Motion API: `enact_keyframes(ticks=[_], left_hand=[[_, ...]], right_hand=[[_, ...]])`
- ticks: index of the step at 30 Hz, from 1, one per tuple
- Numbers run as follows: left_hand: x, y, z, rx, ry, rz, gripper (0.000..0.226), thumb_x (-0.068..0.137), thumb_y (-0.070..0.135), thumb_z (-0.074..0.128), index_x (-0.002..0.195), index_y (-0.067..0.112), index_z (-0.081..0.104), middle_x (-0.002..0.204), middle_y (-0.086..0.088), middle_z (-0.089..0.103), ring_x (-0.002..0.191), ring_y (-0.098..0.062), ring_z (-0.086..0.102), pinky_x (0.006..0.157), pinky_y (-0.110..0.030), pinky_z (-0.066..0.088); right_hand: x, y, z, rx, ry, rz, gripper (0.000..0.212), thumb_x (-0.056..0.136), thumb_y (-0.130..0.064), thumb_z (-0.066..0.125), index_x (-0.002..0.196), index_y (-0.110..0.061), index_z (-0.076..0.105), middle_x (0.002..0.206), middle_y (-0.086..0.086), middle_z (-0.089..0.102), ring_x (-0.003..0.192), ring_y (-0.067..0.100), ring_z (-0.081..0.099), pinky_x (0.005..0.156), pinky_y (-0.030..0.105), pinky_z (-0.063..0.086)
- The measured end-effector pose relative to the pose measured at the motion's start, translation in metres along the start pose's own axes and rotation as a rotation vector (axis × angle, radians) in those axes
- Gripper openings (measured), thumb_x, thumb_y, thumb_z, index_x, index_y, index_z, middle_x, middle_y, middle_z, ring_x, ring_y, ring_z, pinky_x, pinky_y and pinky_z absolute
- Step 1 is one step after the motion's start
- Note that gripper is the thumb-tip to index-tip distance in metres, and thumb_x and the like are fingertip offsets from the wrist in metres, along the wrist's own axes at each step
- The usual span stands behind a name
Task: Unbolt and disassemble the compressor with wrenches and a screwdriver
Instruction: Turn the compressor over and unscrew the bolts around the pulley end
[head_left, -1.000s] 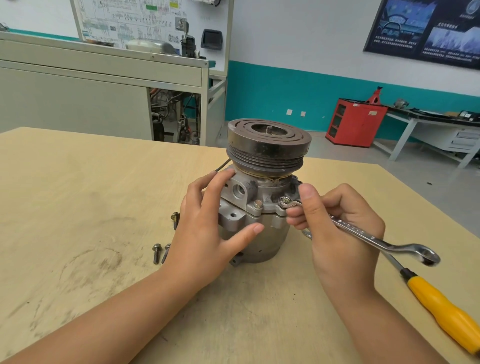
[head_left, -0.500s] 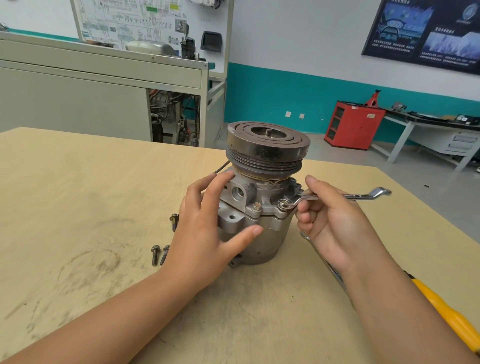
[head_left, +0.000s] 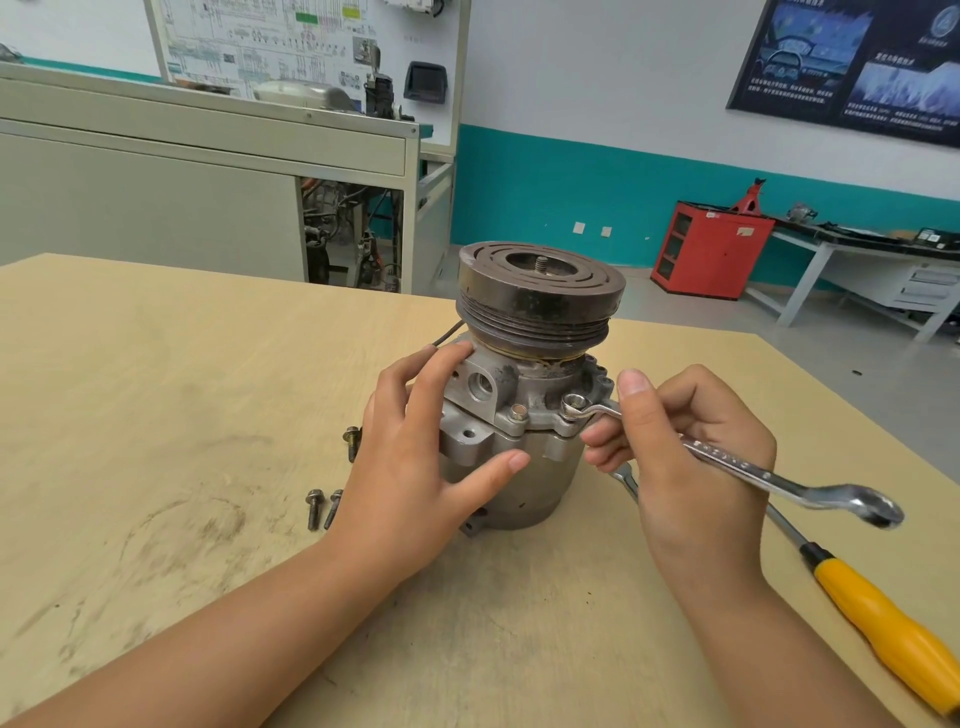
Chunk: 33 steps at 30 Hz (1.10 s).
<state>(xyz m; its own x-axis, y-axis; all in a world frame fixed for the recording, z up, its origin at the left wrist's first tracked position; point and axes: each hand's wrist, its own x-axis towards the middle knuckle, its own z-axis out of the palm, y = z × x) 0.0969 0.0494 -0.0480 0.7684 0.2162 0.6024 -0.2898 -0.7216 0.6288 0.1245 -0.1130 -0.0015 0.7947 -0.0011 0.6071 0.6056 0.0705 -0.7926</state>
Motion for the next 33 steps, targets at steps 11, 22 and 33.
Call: enact_keyframes(ticks=[11,22,33], left_hand=[[0.000,-0.001,0.000,0.011,-0.001,0.012,0.079,0.066,0.069,0.058,0.132,0.058,0.017,0.131,0.021,0.024,0.132,-0.012,0.031,0.100,-0.023,0.028],[-0.001,-0.001,0.000,-0.002,-0.005,0.029,0.076,0.070,0.067,0.063,0.127,0.067,0.011,0.132,0.022,0.024,0.133,-0.012,0.029,0.102,-0.024,0.028],[-0.001,-0.001,-0.001,0.016,-0.007,0.032,0.081,0.066,0.066,0.061,0.132,0.062,0.015,0.129,0.024,0.023,0.132,-0.010,0.030,0.100,-0.022,0.028]], right_hand=[[0.005,0.009,-0.001,0.142,0.015,0.143,0.041,0.092,-0.009,0.056,0.053,-0.015,0.046,0.049,0.008,0.062,0.039,0.018,0.056,0.042,0.020,0.046],[0.035,0.010,-0.010,0.513,-0.068,0.613,0.025,0.093,-0.022,0.049,0.070,-0.010,0.048,0.045,0.002,0.051,0.032,0.007,0.041,0.031,0.010,0.022],[0.013,0.005,-0.004,0.376,-0.029,0.333,0.029,0.075,-0.031,0.059,0.067,-0.007,0.045,0.049,0.009,0.061,0.036,0.016,0.056,0.036,0.016,0.040]])
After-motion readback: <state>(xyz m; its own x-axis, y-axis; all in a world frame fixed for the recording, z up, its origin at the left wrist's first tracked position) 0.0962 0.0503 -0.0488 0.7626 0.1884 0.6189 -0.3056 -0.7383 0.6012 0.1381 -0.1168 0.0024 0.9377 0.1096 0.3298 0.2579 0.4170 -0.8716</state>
